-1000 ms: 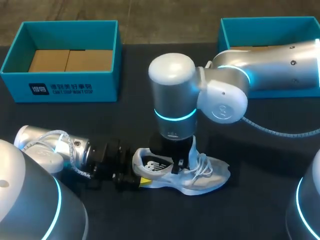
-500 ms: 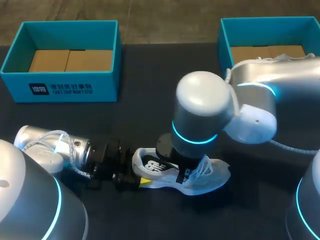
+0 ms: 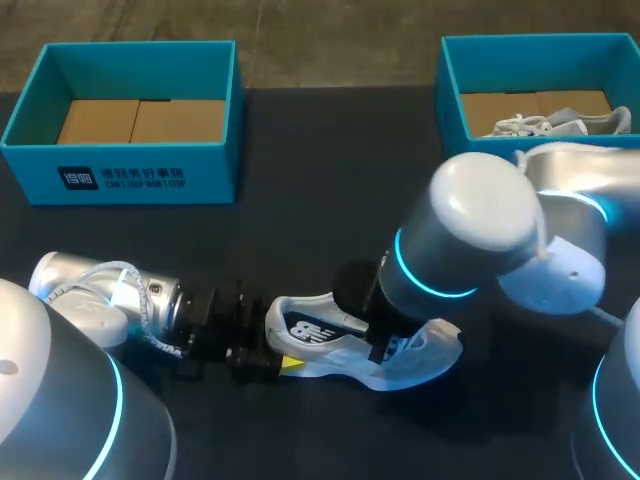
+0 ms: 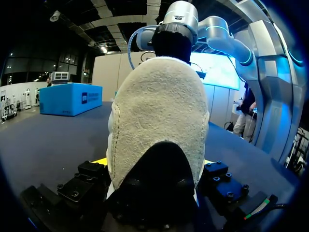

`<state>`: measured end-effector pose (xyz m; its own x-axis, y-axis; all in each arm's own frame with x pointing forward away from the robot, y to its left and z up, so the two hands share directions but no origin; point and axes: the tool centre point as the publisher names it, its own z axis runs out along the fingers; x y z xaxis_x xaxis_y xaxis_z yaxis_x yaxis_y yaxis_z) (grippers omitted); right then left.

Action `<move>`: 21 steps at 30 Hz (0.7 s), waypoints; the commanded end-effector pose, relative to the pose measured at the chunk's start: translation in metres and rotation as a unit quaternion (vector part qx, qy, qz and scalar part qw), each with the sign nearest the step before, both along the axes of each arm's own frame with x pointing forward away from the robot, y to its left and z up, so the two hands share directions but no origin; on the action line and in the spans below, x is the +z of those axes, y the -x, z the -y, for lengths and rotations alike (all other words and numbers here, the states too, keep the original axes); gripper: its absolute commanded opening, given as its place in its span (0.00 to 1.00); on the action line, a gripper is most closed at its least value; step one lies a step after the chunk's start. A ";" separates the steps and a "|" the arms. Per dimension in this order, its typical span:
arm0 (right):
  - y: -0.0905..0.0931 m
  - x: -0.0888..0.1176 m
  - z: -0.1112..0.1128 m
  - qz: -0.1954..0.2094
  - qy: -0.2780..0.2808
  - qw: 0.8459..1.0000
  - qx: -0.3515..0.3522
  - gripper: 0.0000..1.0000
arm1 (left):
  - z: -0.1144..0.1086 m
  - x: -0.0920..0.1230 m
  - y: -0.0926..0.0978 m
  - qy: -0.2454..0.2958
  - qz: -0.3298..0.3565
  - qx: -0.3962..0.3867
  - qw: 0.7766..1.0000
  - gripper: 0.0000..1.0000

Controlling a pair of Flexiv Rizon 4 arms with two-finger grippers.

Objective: Take the shoe out of the shoebox, open the shoe tongue, remove and reinsert the insole, then place the shoe into the shoebox

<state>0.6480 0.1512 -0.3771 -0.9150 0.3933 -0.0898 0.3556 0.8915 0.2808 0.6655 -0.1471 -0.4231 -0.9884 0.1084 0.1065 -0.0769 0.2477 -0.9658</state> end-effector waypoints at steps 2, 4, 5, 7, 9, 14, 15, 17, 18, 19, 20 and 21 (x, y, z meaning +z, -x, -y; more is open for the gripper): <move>0.004 0.005 0.014 0.040 -0.102 0.994 0.010 0.00 | -0.001 -0.004 -0.002 -0.001 0.000 0.001 1.000 0.00; 0.004 0.007 0.012 0.043 -0.101 0.994 0.011 0.00 | -0.001 -0.004 -0.002 -0.001 0.000 0.001 1.000 0.00; 0.004 0.008 0.011 0.043 -0.098 0.994 0.011 0.00 | -0.001 -0.004 -0.002 -0.001 0.000 0.001 1.000 0.00; 0.003 0.011 0.008 0.045 -0.091 0.995 0.017 0.00 | -0.001 -0.004 -0.002 -0.001 0.000 0.001 1.000 0.00; 0.002 0.014 0.006 0.041 -0.077 0.996 0.021 0.00 | -0.001 -0.004 -0.002 -0.001 0.000 0.001 1.000 0.00; 0.002 0.022 -0.004 0.041 -0.057 0.997 0.044 0.00 | -0.001 -0.004 -0.002 -0.001 0.000 0.001 1.000 0.00; 0.002 0.025 -0.006 0.043 -0.054 0.997 0.047 0.04 | -0.001 -0.004 -0.002 -0.001 0.000 0.001 1.000 0.00; 0.002 0.028 -0.009 0.043 -0.052 0.996 0.052 0.07 | -0.001 -0.004 -0.002 -0.001 0.000 0.001 1.000 0.00; 0.002 0.029 -0.010 0.043 -0.049 0.996 0.055 0.13 | -0.001 -0.004 -0.002 -0.001 0.000 0.001 1.000 0.00; 0.002 0.031 -0.011 0.043 -0.049 0.996 0.058 0.15 | -0.001 -0.004 -0.002 -0.001 0.000 0.001 1.000 0.00; 0.001 0.032 -0.012 0.042 -0.048 0.996 0.061 0.17 | -0.001 -0.004 -0.002 -0.001 0.000 0.001 1.000 0.00; 0.001 0.034 -0.014 0.041 -0.044 0.996 0.065 0.18 | -0.001 -0.004 -0.002 -0.001 0.000 0.001 1.000 0.00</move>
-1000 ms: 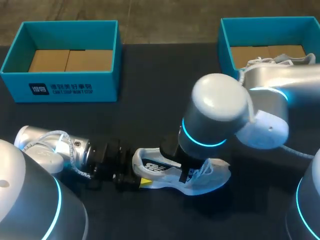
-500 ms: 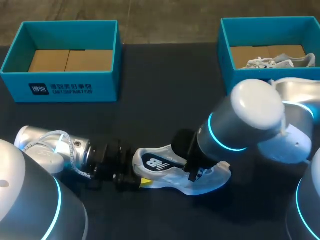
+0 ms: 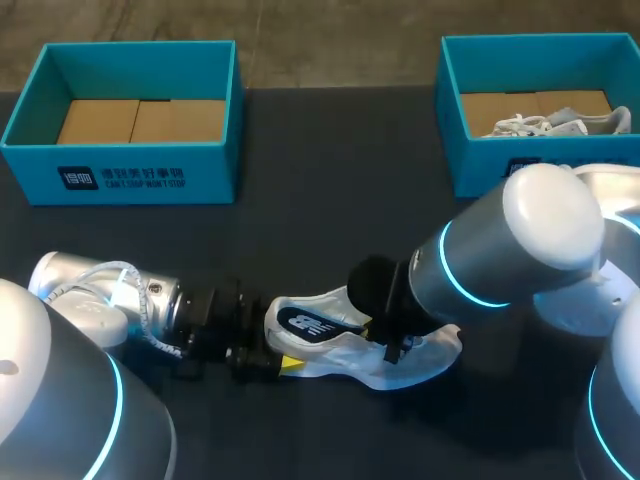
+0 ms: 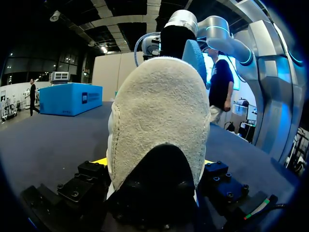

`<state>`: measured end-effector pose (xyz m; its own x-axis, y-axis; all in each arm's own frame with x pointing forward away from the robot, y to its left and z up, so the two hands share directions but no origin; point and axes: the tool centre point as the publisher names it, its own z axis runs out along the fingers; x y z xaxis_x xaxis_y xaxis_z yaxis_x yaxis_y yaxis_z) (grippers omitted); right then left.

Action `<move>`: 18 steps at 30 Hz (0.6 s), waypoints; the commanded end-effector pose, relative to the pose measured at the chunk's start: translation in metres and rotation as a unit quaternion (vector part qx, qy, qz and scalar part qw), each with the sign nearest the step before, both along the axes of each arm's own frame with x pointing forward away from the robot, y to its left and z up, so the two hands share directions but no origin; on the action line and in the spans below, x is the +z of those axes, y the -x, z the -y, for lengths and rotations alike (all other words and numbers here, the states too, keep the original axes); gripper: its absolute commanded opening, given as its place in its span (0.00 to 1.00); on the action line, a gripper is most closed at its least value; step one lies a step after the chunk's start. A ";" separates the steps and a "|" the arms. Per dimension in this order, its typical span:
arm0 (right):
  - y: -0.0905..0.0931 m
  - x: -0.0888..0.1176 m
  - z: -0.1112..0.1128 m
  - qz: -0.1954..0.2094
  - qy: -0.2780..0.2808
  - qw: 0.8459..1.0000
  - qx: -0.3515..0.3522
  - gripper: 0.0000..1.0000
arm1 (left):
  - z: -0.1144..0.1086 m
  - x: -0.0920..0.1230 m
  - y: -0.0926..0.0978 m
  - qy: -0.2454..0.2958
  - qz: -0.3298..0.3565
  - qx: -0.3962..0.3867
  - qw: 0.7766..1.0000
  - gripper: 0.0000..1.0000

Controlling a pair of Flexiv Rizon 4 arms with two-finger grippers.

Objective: Take the shoe out of the shoebox, open the shoe tongue, remove and reinsert the insole, then place the shoe into the shoebox

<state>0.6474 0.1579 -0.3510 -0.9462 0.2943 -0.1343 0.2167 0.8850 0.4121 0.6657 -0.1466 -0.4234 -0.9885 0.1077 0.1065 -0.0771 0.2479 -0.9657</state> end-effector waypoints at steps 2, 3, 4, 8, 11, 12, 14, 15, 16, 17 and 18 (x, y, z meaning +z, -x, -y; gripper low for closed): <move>0.000 0.012 -0.009 -0.003 0.020 1.000 0.008 0.18 | 0.000 -0.004 -0.001 -0.001 0.000 0.001 1.000 0.00; 0.000 0.014 -0.010 -0.003 0.021 1.000 0.009 0.19 | 0.000 -0.004 -0.001 -0.001 0.000 0.001 1.000 0.00; 0.000 0.016 -0.010 -0.003 0.022 1.000 0.010 0.21 | 0.000 -0.004 -0.001 -0.001 0.000 0.001 1.000 0.00; 0.000 0.025 -0.011 -0.005 0.027 1.000 0.014 0.25 | 0.000 -0.004 -0.001 -0.001 0.000 0.001 1.000 0.00; -0.001 0.031 -0.011 -0.016 0.033 0.999 0.015 0.28 | 0.000 -0.004 -0.001 -0.001 0.000 0.001 1.000 0.00; -0.002 0.033 -0.012 -0.019 0.036 0.999 0.016 0.35 | 0.000 -0.004 -0.001 -0.001 0.000 0.001 1.000 0.00; -0.003 0.035 -0.013 -0.028 0.036 0.999 0.017 0.40 | 0.000 -0.004 -0.001 -0.001 0.000 0.001 1.000 0.00; -0.004 0.036 -0.013 -0.029 0.034 0.999 0.019 0.39 | 0.000 -0.004 -0.001 -0.001 0.000 0.001 1.000 0.00; -0.005 0.037 -0.013 -0.036 0.031 0.999 0.020 0.37 | 0.000 -0.004 -0.001 -0.001 0.000 0.001 1.000 0.00; -0.006 0.037 -0.014 -0.042 0.026 0.999 0.021 0.36 | 0.000 -0.004 -0.001 -0.001 0.000 0.001 1.000 0.00; -0.007 0.038 -0.015 -0.046 0.022 0.998 0.024 0.36 | 0.000 -0.004 -0.001 -0.001 0.000 0.001 1.000 0.00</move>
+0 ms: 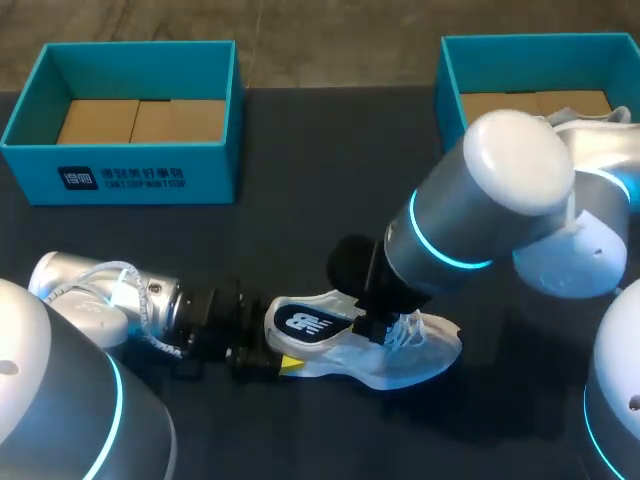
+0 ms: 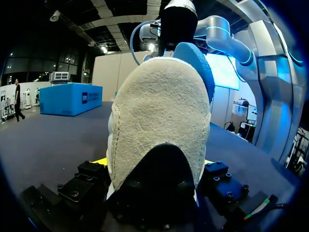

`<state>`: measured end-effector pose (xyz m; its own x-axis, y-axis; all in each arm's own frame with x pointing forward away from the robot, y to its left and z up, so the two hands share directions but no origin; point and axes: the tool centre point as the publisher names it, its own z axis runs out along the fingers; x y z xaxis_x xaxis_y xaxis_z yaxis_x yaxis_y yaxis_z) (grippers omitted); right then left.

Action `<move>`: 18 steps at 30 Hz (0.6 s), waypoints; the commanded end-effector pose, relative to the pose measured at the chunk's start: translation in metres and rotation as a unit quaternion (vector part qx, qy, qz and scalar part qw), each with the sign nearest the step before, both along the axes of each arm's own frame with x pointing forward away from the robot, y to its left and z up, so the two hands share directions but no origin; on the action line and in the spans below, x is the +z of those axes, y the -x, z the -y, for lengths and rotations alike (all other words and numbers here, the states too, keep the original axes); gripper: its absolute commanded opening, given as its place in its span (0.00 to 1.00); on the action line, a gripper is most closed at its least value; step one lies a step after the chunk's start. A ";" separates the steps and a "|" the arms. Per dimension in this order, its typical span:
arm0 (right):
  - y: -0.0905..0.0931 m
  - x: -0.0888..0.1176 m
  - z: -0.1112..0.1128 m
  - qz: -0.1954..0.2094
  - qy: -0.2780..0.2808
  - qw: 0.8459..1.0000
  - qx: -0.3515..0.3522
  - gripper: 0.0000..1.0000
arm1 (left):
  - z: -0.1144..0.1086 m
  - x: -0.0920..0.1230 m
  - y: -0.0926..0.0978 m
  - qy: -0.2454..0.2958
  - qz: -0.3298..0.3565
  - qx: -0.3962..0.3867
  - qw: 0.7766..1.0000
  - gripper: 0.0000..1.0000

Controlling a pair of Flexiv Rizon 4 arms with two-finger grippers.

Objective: Take the shoe out of the shoebox, open the shoe tongue, remove and reinsert the insole, then place the shoe into the shoebox

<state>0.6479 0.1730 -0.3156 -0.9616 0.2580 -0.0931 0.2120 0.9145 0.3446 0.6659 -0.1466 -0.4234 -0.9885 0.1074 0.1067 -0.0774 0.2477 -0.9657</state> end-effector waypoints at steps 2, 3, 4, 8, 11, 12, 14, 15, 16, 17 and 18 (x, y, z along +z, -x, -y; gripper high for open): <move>-0.009 0.002 -0.003 -0.035 -0.015 0.999 0.011 0.36 | 0.000 -0.004 -0.001 -0.001 0.000 0.001 1.000 0.00; -0.009 0.001 -0.004 -0.040 -0.024 0.999 0.015 0.37 | 0.000 -0.004 -0.001 -0.001 0.000 0.001 1.000 0.00; -0.010 0.001 -0.005 -0.047 -0.029 0.998 0.015 0.36 | 0.000 -0.004 -0.001 -0.001 0.000 0.001 1.000 0.00; -0.011 0.000 -0.011 -0.074 -0.032 0.997 0.022 0.35 | 0.000 -0.004 -0.001 -0.001 0.000 0.001 1.000 0.00; -0.011 -0.002 -0.017 -0.092 -0.034 0.995 0.033 0.42 | 0.000 -0.004 -0.001 -0.001 0.000 0.001 1.000 0.00; -0.010 -0.003 -0.018 -0.097 -0.034 0.994 0.034 0.42 | 0.000 -0.004 -0.001 -0.001 0.000 0.001 1.000 0.00; -0.009 -0.005 -0.021 -0.104 -0.032 0.993 0.035 0.40 | 0.000 -0.004 -0.001 -0.001 0.000 0.001 1.000 0.00; -0.009 -0.006 -0.022 -0.105 -0.032 0.993 0.035 0.40 | 0.000 -0.004 -0.001 -0.001 0.000 0.001 1.000 0.00; -0.009 -0.006 -0.024 -0.106 -0.033 0.993 0.038 0.41 | 0.000 -0.004 -0.001 -0.001 0.000 0.001 1.000 0.00; -0.009 -0.007 -0.025 -0.106 -0.032 0.993 0.039 0.42 | 0.000 -0.004 -0.001 -0.001 0.000 0.001 1.000 0.00; -0.010 -0.007 -0.025 -0.107 -0.033 0.993 0.041 0.44 | 0.000 -0.004 -0.001 -0.001 0.000 0.001 1.000 0.00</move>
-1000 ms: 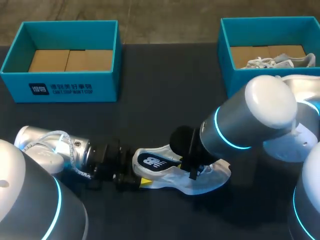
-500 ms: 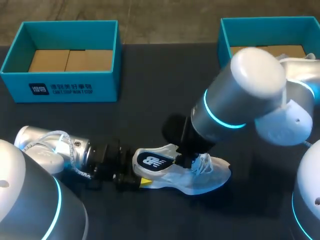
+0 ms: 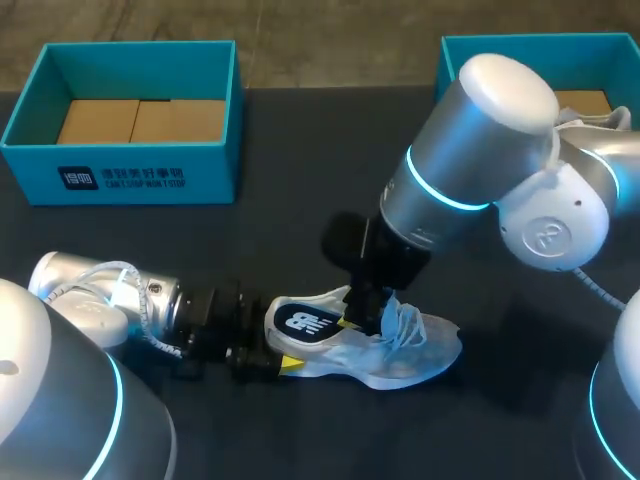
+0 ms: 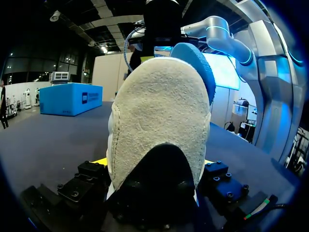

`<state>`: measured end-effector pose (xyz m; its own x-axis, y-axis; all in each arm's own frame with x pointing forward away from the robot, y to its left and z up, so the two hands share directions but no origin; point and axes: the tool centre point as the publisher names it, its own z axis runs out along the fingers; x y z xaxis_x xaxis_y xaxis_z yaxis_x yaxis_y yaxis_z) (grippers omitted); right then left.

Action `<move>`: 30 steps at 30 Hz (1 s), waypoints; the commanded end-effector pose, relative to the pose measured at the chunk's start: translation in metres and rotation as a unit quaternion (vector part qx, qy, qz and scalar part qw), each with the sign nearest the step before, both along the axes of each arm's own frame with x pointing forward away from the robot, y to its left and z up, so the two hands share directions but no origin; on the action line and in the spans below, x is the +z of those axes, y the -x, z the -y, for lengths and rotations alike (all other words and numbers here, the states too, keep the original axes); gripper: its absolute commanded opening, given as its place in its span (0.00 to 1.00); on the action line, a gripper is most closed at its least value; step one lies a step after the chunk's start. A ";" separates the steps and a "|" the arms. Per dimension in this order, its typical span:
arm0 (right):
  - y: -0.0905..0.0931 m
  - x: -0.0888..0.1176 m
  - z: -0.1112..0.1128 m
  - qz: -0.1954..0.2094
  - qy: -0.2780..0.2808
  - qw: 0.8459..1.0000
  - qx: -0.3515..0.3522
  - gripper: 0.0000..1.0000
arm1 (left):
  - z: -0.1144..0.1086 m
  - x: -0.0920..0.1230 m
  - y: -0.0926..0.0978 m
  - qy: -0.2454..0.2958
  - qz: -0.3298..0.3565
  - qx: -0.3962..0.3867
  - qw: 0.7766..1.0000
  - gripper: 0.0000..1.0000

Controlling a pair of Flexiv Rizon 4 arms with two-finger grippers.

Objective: Take the shoe out of the shoebox, open the shoe tongue, remove and reinsert the insole, then place the shoe into the shoebox

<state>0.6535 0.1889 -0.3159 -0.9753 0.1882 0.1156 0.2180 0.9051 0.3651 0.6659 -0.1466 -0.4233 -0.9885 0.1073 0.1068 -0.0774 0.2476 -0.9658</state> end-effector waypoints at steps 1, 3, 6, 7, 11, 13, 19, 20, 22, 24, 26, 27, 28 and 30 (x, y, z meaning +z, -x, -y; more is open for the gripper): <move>-0.005 -0.007 -0.010 -0.008 -0.001 1.000 0.007 0.45 | 0.000 -0.004 -0.001 -0.001 0.000 0.001 1.000 0.00; -0.008 -0.007 -0.011 -0.011 -0.003 1.000 0.009 0.45 | 0.000 -0.004 -0.001 -0.001 0.000 0.001 1.000 0.00; -0.009 -0.009 -0.015 -0.019 -0.006 1.000 0.014 0.44 | 0.000 -0.004 -0.001 -0.001 0.000 0.001 1.000 0.00; -0.010 -0.009 -0.016 -0.020 -0.005 1.000 0.018 0.44 | 0.000 -0.004 -0.001 -0.001 0.000 0.001 1.000 0.00; -0.010 -0.014 -0.020 -0.031 -0.001 0.999 0.024 0.44 | 0.000 -0.004 -0.001 -0.001 0.000 0.001 1.000 0.00; -0.010 -0.018 -0.020 -0.037 -0.002 0.999 0.025 0.45 | 0.000 -0.004 -0.001 -0.001 0.000 0.001 1.000 0.00; -0.008 -0.026 -0.015 -0.049 -0.006 0.999 0.017 0.42 | 0.000 -0.004 -0.001 -0.001 0.000 0.001 1.000 0.00; -0.007 -0.027 -0.014 -0.050 -0.006 0.999 0.016 0.42 | 0.000 -0.004 -0.001 -0.001 0.000 0.001 1.000 0.00; -0.006 -0.029 -0.013 -0.053 -0.004 0.999 0.014 0.42 | 0.000 -0.004 -0.001 -0.001 0.000 0.001 1.000 0.00; -0.006 -0.032 -0.012 -0.057 -0.006 0.998 0.012 0.42 | 0.000 -0.004 -0.001 -0.001 0.000 0.001 1.000 0.00; -0.006 -0.037 -0.012 -0.063 -0.010 0.998 0.011 0.40 | 0.000 -0.004 -0.001 -0.001 0.000 0.001 1.000 0.00; -0.006 -0.038 -0.012 -0.064 -0.010 0.998 0.011 0.40 | 0.000 -0.004 -0.001 -0.001 0.000 0.001 1.000 0.00; -0.006 -0.039 -0.013 -0.066 -0.012 0.998 0.012 0.38 | 0.000 -0.004 -0.001 -0.001 0.000 0.001 1.000 0.00; -0.007 -0.040 -0.015 -0.067 -0.014 0.998 0.013 0.33 | 0.000 -0.004 -0.001 -0.001 0.000 0.001 1.000 0.00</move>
<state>0.6594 0.2019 -0.3492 -0.9562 0.1626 0.2433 0.2433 0.9037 0.3523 0.6659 -0.1467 -0.4233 -0.9885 0.1074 0.1067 -0.0774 0.2476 -0.9658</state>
